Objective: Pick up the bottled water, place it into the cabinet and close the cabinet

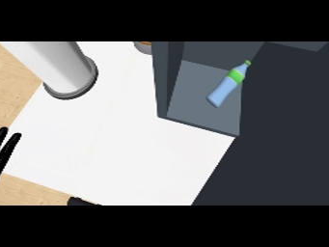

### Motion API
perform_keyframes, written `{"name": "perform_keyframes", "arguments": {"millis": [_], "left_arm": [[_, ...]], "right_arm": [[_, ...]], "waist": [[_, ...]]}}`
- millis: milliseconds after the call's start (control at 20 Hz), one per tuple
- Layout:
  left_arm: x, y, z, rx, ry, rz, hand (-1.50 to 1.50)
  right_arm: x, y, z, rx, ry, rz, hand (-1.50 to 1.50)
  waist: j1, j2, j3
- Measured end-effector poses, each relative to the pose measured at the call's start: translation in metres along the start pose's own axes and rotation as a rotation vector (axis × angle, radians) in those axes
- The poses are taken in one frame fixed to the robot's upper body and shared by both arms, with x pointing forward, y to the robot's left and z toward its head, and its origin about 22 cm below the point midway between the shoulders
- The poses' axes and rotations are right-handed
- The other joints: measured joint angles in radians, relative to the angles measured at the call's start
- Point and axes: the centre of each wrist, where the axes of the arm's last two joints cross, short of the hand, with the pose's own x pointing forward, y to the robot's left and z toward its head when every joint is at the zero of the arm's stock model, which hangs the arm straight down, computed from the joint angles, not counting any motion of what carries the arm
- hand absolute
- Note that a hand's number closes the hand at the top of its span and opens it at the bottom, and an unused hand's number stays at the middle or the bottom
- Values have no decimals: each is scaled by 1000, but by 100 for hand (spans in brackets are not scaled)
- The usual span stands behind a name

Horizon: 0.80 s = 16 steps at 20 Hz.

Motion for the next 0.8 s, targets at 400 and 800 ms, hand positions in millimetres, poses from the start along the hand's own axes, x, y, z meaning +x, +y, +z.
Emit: {"name": "perform_keyframes", "arguments": {"millis": [400,800], "left_arm": [[5,4,-4,-12,-13,-5,-150],[7,6,-7,-25,-22,-1,-150]], "right_arm": [[-6,0,-5,31,-33,-57,150],[-17,-2,-8,42,-77,-166,150]], "waist": [[17,23,0],[32,38,4]]}}
